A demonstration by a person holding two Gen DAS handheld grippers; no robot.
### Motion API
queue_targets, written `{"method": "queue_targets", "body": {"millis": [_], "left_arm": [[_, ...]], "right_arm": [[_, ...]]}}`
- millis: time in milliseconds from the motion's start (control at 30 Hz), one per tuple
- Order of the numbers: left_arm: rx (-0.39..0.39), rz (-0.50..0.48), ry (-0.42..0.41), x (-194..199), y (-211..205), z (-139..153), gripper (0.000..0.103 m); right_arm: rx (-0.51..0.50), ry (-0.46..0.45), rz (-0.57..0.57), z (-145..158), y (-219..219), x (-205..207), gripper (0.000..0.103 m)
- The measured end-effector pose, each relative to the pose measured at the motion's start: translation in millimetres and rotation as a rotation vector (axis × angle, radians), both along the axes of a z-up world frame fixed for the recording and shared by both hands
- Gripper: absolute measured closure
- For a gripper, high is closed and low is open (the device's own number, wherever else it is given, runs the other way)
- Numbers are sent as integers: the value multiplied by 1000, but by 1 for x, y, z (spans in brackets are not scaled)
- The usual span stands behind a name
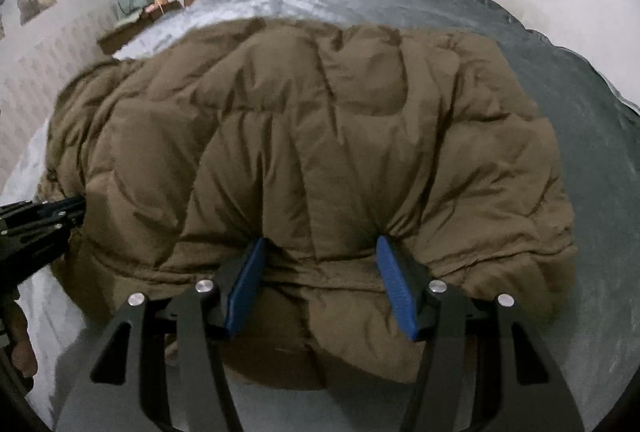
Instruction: Fold large clothes
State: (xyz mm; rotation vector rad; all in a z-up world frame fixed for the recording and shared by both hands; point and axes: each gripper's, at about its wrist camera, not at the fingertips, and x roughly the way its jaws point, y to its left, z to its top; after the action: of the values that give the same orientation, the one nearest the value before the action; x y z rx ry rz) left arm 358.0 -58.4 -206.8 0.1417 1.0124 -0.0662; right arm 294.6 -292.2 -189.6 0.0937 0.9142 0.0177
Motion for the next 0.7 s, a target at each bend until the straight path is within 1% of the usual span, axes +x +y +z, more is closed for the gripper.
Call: {"method": "queue_targets", "body": {"millis": [200, 400, 433, 533, 567, 633, 667, 700], "left_arm": [[-6, -6, 3, 11, -5, -14, 83], [-26, -11, 13, 24, -15, -21, 83], [-27, -11, 17, 19, -2, -25, 83], [-24, -6, 30, 21, -4, -21, 83], [-36, -2, 30, 21, -2, -17, 83], [-84, 10, 33, 20, 5, -5, 82], [-112, 15, 34, 17, 11, 0, 78], [-130, 18, 30, 13, 17, 5, 75]], "right_arm": [[-42, 31, 11, -13, 6, 18, 45], [-48, 49, 22, -22, 3, 25, 44], [-49, 53, 22, -20, 3, 26, 44], [-40, 65, 29, -11, 4, 27, 44], [-32, 61, 32, -6, 3, 26, 44], [17, 34, 45, 9, -7, 15, 43], [30, 14, 47, 16, -10, 11, 43], [35, -29, 43, 29, -19, -1, 43]]}}
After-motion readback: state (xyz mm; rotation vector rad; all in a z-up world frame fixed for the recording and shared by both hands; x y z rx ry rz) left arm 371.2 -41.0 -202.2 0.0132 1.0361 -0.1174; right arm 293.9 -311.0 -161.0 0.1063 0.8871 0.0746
